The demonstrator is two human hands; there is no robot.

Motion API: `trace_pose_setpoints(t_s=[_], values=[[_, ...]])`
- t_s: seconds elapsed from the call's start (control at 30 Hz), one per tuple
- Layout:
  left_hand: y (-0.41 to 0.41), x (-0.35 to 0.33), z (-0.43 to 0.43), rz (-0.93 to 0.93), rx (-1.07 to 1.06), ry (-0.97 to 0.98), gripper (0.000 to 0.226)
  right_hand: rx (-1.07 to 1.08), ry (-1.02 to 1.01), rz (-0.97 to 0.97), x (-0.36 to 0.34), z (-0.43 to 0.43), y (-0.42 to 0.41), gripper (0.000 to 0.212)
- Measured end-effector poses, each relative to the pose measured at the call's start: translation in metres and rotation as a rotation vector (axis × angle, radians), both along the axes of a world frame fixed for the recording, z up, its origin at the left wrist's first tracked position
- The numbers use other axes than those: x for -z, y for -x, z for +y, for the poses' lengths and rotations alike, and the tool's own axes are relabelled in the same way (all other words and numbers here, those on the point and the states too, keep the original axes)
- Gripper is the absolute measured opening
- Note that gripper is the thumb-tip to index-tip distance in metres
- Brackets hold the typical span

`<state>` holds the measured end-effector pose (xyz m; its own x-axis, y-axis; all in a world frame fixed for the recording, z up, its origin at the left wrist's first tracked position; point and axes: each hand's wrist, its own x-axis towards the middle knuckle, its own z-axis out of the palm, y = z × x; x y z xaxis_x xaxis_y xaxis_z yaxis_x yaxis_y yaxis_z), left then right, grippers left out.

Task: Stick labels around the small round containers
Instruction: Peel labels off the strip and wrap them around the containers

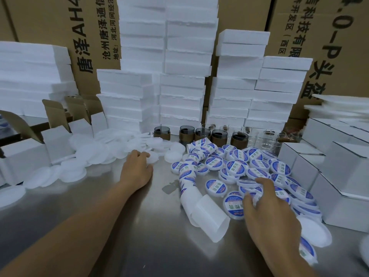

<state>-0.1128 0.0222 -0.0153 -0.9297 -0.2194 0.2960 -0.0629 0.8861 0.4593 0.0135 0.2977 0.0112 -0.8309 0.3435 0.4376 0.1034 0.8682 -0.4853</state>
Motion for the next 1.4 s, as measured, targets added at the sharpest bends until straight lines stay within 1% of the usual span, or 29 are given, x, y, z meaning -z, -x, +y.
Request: trace_pose_setpoints(t_s=[0.13, 0.3, 0.53, 0.73, 0.8, 0.87, 0.93, 1.0, 1.03, 1.1, 1.2, 1.27, 1.33, 1.37, 1.4], values=[[0.016, -0.003, 0.005, -0.009, -0.049, 0.117, 0.046, -0.086, -0.098, -0.021, 0.002, -0.002, 0.002, 0.037], [0.029, -0.002, 0.011, -0.055, -0.102, 0.235, 0.054, -0.113, -0.18, -0.017, 0.002, -0.001, 0.004, 0.039], [0.032, -0.002, 0.014, -0.046, -0.142, 0.317, 0.044, -0.138, -0.219, -0.01, 0.008, 0.001, 0.006, 0.04], [0.014, -0.003, 0.013, -0.037, -0.129, 0.274, 0.042, -0.131, -0.278, 0.043, 0.011, 0.001, 0.006, 0.041], [0.002, -0.006, 0.015, 0.012, -0.111, 0.257, 0.042, -0.12, -0.282, 0.056, 0.011, 0.001, 0.006, 0.041], [-0.015, -0.011, 0.023, 0.123, -0.08, 0.157, 0.044, -0.121, -0.264, 0.074, 0.011, -0.001, 0.006, 0.041], [-0.037, -0.019, 0.037, 0.257, -0.012, -0.115, 0.046, -0.161, -0.189, 0.13, 0.009, -0.004, 0.006, 0.04], [-0.062, -0.028, 0.058, 0.334, 0.118, -0.398, 0.046, -0.251, -0.009, 0.21, 0.007, -0.007, 0.004, 0.037], [-0.075, -0.032, 0.068, 0.347, 0.21, -0.475, 0.045, -0.31, 0.109, 0.25, 0.006, -0.008, 0.003, 0.034], [-0.1, -0.039, 0.086, 0.344, 0.384, -0.507, 0.047, -0.43, 0.365, 0.291, 0.001, -0.011, 0.0, 0.027], [-0.124, -0.042, 0.099, 0.326, 0.558, -0.482, 0.052, -0.596, 0.711, 0.219, -0.01, -0.018, -0.008, 0.016], [-0.133, -0.04, 0.102, 0.319, 0.591, -0.477, 0.053, -0.7, 0.833, 0.168, -0.014, -0.022, -0.013, 0.016], [-0.136, -0.038, 0.102, 0.319, 0.601, -0.463, 0.054, -0.737, 0.914, 0.117, -0.018, -0.025, -0.019, 0.013], [-0.136, -0.038, 0.101, 0.311, 0.612, -0.497, 0.054, -0.731, 0.947, 0.105, -0.02, -0.025, -0.02, 0.013], [-0.137, -0.038, 0.101, 0.292, 0.627, -0.598, 0.054, -0.712, 0.976, 0.101, -0.02, -0.025, -0.021, 0.015]])
